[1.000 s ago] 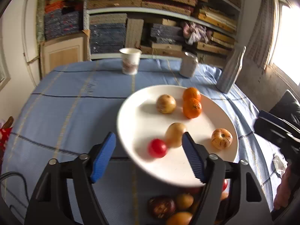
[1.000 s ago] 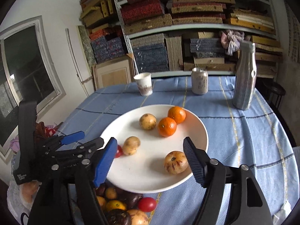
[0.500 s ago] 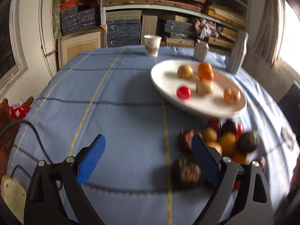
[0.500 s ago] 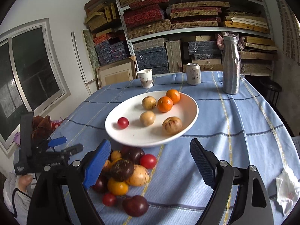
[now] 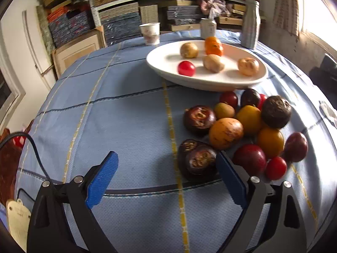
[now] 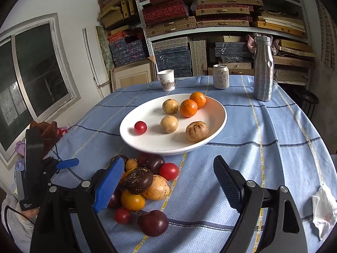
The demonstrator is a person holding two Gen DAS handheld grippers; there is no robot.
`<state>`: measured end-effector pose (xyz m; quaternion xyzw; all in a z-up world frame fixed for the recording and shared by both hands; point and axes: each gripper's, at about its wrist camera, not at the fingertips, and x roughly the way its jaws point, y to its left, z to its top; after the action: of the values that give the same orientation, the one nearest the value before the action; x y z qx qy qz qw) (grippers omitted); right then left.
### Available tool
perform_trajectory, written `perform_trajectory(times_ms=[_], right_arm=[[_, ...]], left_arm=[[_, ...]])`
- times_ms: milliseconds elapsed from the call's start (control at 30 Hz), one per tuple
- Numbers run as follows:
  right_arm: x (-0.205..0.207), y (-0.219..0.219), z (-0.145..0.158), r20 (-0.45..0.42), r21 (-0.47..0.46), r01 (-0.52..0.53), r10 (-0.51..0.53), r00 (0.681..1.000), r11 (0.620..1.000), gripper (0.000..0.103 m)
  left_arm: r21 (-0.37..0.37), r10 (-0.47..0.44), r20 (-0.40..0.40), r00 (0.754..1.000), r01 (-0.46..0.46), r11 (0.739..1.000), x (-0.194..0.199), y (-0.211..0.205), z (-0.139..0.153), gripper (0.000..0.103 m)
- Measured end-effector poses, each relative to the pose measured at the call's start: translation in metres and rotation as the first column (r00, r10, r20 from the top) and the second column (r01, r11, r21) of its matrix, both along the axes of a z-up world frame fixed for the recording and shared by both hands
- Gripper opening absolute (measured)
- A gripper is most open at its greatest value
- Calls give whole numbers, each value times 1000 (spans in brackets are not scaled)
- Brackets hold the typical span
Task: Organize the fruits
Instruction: 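Grasp a dark brown cracked fruit with the left tool while the right tool grasps a dark brown fruit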
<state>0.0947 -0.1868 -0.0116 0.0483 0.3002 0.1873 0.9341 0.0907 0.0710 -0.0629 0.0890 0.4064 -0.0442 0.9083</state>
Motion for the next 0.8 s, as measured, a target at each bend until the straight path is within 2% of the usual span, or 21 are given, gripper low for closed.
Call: perform_trajectory(times_ms=[200,267,400,533,667,767,800], right_arm=[[-1,2,0,-1,-6,-4,4,1000,1000,88],[-1,3,-1,-2,-12,-5,5,1000,1000,88],[-1,4,-1,-2,-15,-6,6,1000,1000,88],[-2,7,-1,6,-27,-13,13,1000,1000,88],[-7,20,-5,22,-88,-39,41,999,995,88],[-13,34,-7,55,-163,-56,66,996,985,88],[-15,39,-8,61,-182,-61,73,995,981,88]], left_arm=[[6,-17,-39,999,17,1000,11,-5,-6,95],[-2,-1,-51,999,1,1000,14,0,-7,96],[54,68,-33,997,-66,996,14,12,-8,96],[36,73,-54,996,-71,997,16,18,-9,96],[11,61,-56,997,-60,998,16,19,-9,96],[-13,67,-23,997,-67,998,14,19,-5,93],[-9,72,-12,997,-72,997,14,18,-4,84]])
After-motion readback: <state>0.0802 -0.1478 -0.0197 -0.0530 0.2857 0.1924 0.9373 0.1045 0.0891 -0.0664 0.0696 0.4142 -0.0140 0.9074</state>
